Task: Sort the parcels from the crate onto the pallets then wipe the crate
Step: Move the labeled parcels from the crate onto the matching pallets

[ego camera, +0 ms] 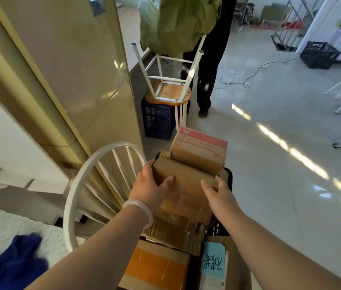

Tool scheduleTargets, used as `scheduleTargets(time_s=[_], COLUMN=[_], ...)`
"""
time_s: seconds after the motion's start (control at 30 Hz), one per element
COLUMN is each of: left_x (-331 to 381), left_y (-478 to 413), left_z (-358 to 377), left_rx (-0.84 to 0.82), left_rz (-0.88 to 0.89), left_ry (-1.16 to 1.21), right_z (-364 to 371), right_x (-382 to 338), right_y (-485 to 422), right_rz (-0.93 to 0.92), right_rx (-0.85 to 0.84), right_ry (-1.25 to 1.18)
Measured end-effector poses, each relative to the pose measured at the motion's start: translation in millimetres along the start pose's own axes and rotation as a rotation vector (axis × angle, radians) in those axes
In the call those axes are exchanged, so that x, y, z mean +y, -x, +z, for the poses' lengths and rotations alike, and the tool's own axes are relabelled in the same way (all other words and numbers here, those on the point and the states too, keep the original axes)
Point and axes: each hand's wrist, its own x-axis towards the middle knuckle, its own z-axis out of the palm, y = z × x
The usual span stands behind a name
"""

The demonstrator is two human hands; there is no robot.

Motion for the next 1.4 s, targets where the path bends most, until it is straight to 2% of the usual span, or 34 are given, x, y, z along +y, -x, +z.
scheduleTargets(time_s=[0.13, 0.23, 0.53, 0.7, 0.87, 1.0, 1.2, 1.4], left_x=[-3.6, -4.7, -42.2, -44.5, -41.5, -47.6, -48.7, -44.3], left_y=[19.6, 34.8, 90.0, 99.0, 106.7, 110.9, 112.1, 112.2], left_z=[-12.5, -26.6, -54.9, -65.9, -68.9, -67.5, -71.3, -73.6], left_rx=[0.046, 0.059, -0.022, -0.065, -0.05, -0.025, 0.005, -0.009], left_rz=[-0.017, 0.004, 0.096, 0.12, 0.123, 0.167, 0.128, 0.147], left_ry=[0.072, 0.079, 0.301, 0.133, 0.101, 0.095, 0.332, 0.296], right_z=[3.1, 8.4, 20.5, 22.1, 21.3, 21.7, 26.0, 31.0], right_x=[-1.2, -3.8, 4.1, -1.5, -2.4, -2.3, 5.9, -2.2], right_y=[25.9, 48.0, 112.3, 136.8, 145.9, 154.2, 153.5, 158.7], right_rz=[-0.039, -0.025, -0.016, -0.049, -0.067, -0.028, 0.002, -0.075], right_rx=[0.077, 0.072, 0.035, 0.096, 0.124, 0.186, 0.252, 0.239], right_ry=[-0.055, -0.157, -0.178, -0.079, -0.011, -0.118, -0.206, -0.334])
